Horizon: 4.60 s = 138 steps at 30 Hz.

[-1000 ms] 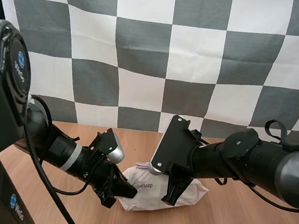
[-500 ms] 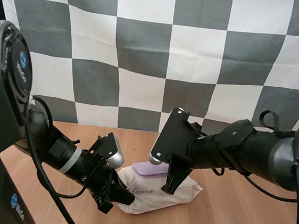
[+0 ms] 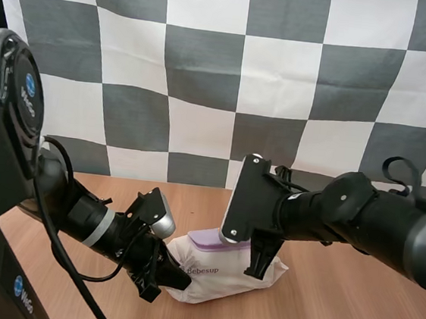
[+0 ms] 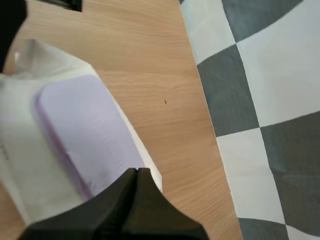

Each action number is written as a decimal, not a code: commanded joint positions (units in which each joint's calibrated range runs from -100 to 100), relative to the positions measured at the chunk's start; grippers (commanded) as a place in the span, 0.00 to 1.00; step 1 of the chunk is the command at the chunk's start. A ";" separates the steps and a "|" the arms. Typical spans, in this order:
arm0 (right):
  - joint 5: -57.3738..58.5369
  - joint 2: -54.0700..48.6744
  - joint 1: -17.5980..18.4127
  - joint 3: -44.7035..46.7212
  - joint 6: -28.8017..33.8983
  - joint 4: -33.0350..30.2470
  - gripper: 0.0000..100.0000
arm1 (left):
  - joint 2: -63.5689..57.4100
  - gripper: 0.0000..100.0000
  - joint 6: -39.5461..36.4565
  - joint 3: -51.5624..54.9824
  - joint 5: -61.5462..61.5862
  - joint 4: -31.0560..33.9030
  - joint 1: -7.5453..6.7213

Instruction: Open the wet wipes lid

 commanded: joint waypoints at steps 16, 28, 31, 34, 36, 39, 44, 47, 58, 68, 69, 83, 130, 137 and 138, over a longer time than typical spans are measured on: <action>16.03 -1.11 0.01 0.12 2.74 -2.54 0.00 | -0.01 0.00 0.94 -0.05 0.00 -0.38 -0.03; 7.82 3.84 0.01 0.12 0.19 1.74 0.00 | -0.01 0.00 0.94 -0.05 0.00 -0.38 -0.03; 5.44 4.08 0.01 0.12 0.08 2.17 0.00 | -0.01 0.00 0.94 -0.05 0.00 -0.38 -0.03; 4.06 4.08 0.01 0.00 -0.05 3.57 0.00 | -0.01 0.00 0.94 -0.05 0.00 -0.38 -0.03; 3.62 4.08 0.01 0.00 -0.05 6.32 0.00 | -0.01 0.00 0.94 -0.05 0.00 -0.38 -0.03; 3.62 4.53 0.01 0.00 -0.05 12.39 0.00 | -0.01 0.00 0.94 -0.05 0.00 -0.38 -0.03; 1.36 8.11 0.01 0.00 -0.05 16.75 0.00 | -0.01 0.00 0.94 -0.05 0.00 -0.38 -0.03; -4.37 10.84 0.01 0.00 -0.05 19.71 0.00 | -0.01 0.00 0.94 -0.05 0.00 -0.38 -0.03; -5.52 16.73 0.01 -6.03 -0.05 26.02 0.00 | -0.01 0.00 0.94 -0.05 0.00 -0.38 -0.03; -5.32 26.69 0.15 -10.05 -0.05 26.02 0.00 | -0.01 0.00 0.94 -0.05 0.00 -0.38 -0.03; -5.32 27.23 0.15 -10.46 -0.05 26.02 0.00 | -0.01 0.00 0.94 -0.05 0.00 -0.38 -0.03; -4.30 34.77 0.92 -15.72 -0.05 26.15 0.00 | -0.01 0.00 0.94 -0.05 0.00 0.74 -0.03; -39.75 -18.84 -4.86 -15.36 17.57 22.00 1.00 | -60.21 1.00 -52.68 -16.70 -72.10 -5.19 -0.03; -34.98 -35.84 -12.06 -15.12 27.66 39.73 1.00 | -74.71 1.00 -56.17 -12.62 -66.08 -5.25 -0.03; -32.64 -37.97 -12.38 -14.96 27.66 39.47 1.00 | -76.76 1.00 -56.17 -10.52 -65.86 -4.63 -0.03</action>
